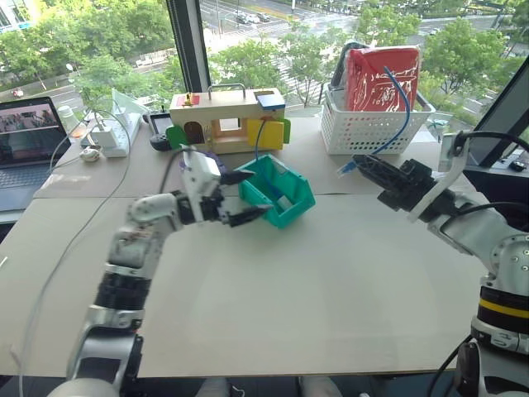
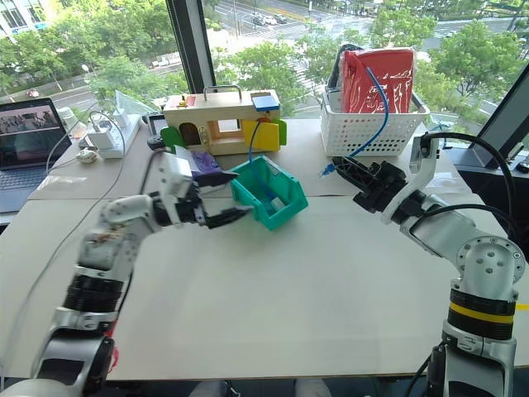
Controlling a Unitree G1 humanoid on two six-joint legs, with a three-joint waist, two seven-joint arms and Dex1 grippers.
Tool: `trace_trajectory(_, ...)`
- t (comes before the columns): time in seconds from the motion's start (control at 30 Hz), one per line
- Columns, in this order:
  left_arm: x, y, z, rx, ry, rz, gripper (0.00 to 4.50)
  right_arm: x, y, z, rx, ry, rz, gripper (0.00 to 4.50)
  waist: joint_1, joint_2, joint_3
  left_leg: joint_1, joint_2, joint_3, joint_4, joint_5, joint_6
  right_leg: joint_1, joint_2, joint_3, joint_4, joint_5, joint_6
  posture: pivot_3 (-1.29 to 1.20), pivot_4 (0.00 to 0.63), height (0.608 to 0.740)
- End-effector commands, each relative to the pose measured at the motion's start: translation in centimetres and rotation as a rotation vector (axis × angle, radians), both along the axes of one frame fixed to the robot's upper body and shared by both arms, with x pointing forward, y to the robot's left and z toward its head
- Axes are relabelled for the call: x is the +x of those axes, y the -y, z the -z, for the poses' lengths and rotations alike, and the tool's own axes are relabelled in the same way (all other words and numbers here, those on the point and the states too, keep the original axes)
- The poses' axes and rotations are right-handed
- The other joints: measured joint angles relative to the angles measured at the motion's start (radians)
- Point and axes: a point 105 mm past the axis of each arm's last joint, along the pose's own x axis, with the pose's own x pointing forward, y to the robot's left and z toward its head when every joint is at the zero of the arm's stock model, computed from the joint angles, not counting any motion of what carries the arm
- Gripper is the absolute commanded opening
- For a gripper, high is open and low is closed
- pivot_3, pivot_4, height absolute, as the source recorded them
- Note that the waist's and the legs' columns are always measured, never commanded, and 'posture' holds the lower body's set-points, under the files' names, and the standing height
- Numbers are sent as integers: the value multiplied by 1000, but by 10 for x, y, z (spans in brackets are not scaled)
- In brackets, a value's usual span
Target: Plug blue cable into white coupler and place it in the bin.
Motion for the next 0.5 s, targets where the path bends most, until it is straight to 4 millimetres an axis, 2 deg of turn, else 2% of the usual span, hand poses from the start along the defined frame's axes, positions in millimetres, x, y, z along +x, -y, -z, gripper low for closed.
trace_trajectory(0.03,-22,-21,-4,9,26,-54,4471,-3,-1,-10,12,46,-24,0,3,0,0,0,0,0,0,0,0,0,0,0,0,0,0,0,150,740)
trace_trajectory(0.07,-25,-24,0,13,16,-63,4471,-2,-1,-9,12,45,-26,0,4,0,0,0,0,0,0,0,0,0,0,0,0,0,0,0,150,740)
trace_trajectory(0.2,-33,-28,35,29,-73,-74,4471,-3,-4,-9,18,65,-46,0,4,0,0,0,0,0,0,0,0,0,0,0,1,0,0,0,150,740)
trace_trajectory(0.5,-22,-38,79,-7,-186,-130,4471,-2,-4,-14,12,93,-48,0,0,0,0,1,1,0,0,0,0,-1,2,0,3,0,-1,0,150,740)
